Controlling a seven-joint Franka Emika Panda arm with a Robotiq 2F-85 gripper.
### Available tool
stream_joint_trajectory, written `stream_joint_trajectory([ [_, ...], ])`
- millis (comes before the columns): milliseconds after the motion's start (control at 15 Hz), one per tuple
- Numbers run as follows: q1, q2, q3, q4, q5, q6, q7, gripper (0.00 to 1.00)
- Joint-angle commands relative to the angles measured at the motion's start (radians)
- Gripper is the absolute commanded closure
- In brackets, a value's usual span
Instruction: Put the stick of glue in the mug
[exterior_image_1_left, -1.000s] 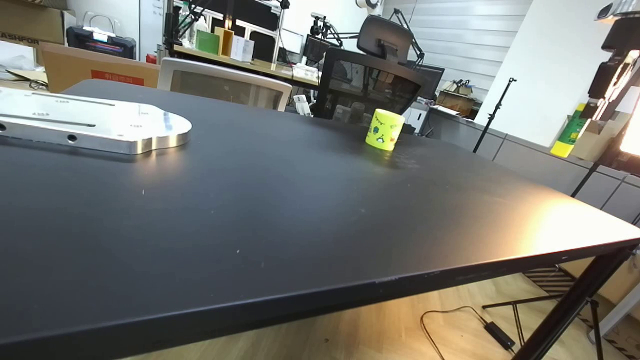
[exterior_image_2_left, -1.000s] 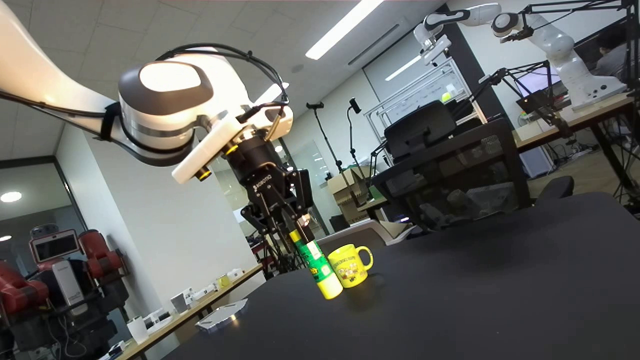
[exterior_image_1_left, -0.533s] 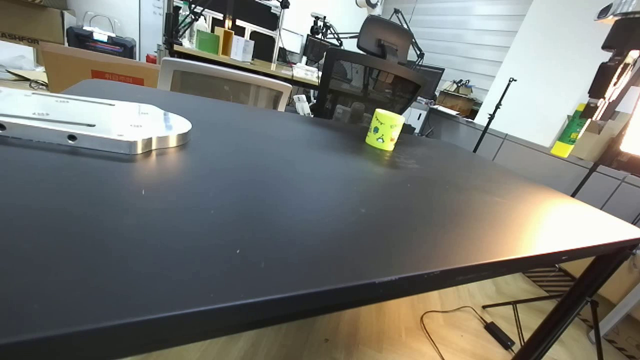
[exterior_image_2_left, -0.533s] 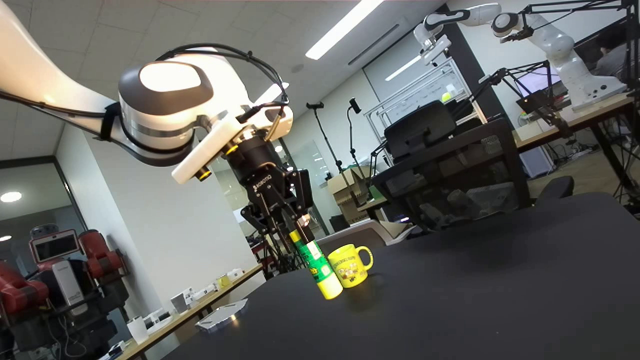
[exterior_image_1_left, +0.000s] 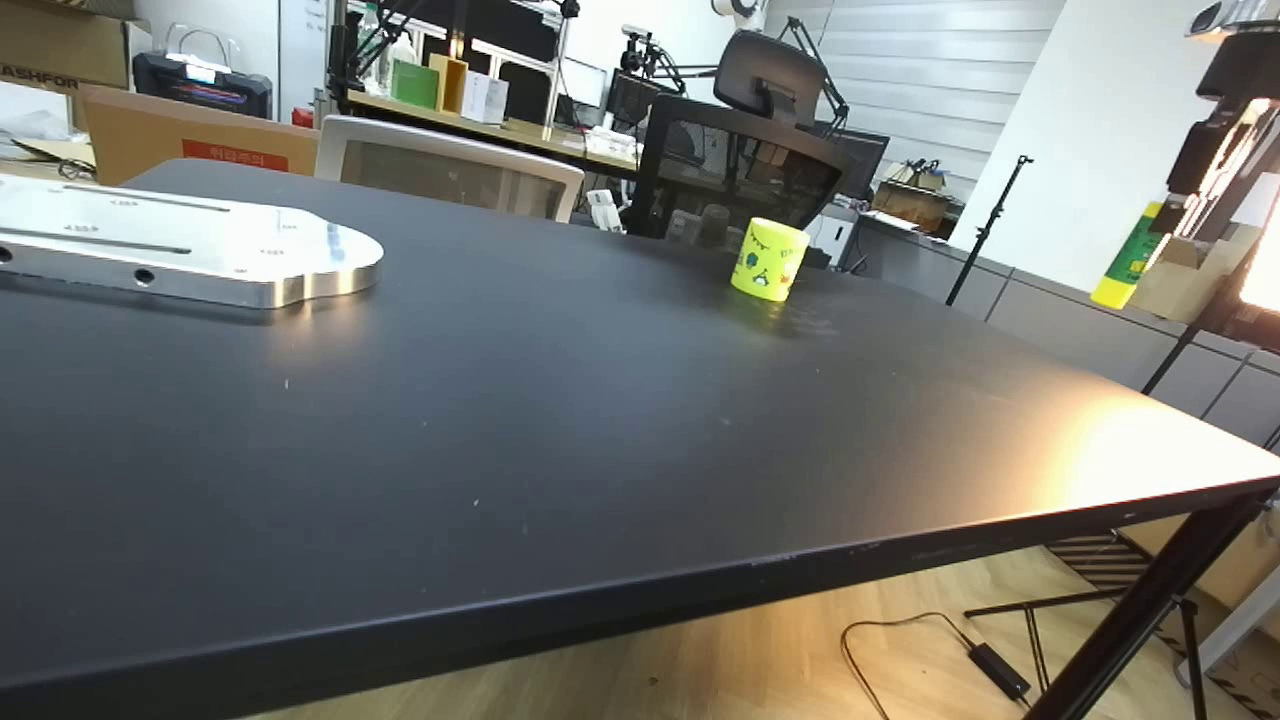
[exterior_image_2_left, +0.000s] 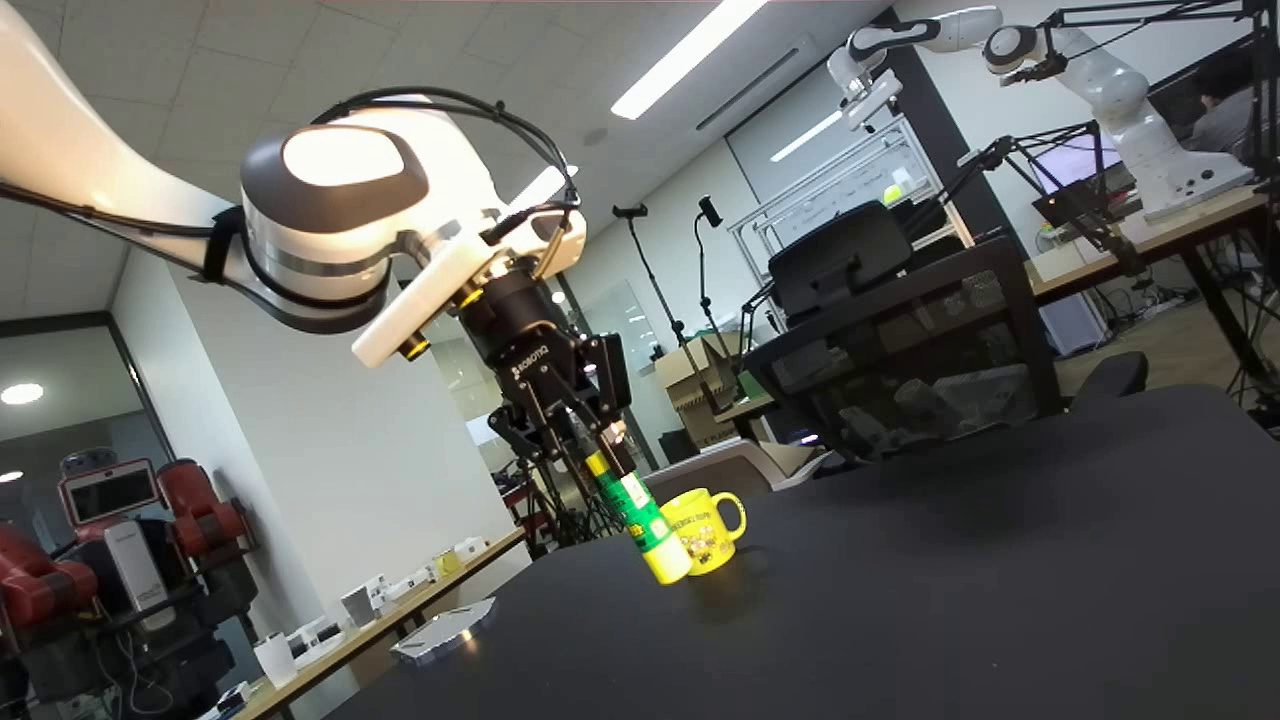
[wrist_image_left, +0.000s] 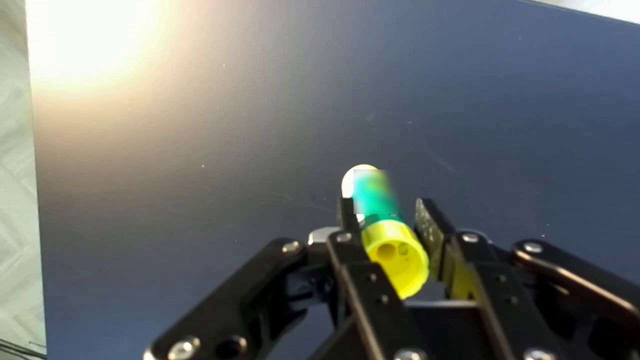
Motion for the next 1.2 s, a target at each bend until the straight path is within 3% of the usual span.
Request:
stream_joint_trajectory([
  [0,0.022,0.047,0.009,0.083,-0.005,0.014,0.040,0.92],
  [467,0.056,0.169,0.051,0.298,0.030,0.004,0.029,0.92],
  [733,0.075,0.270,0.100,0.443,0.094,0.027,0.030,0.92],
  [1133,0.105,0.417,0.179,0.669,0.145,-0.030,0.031,0.92],
])
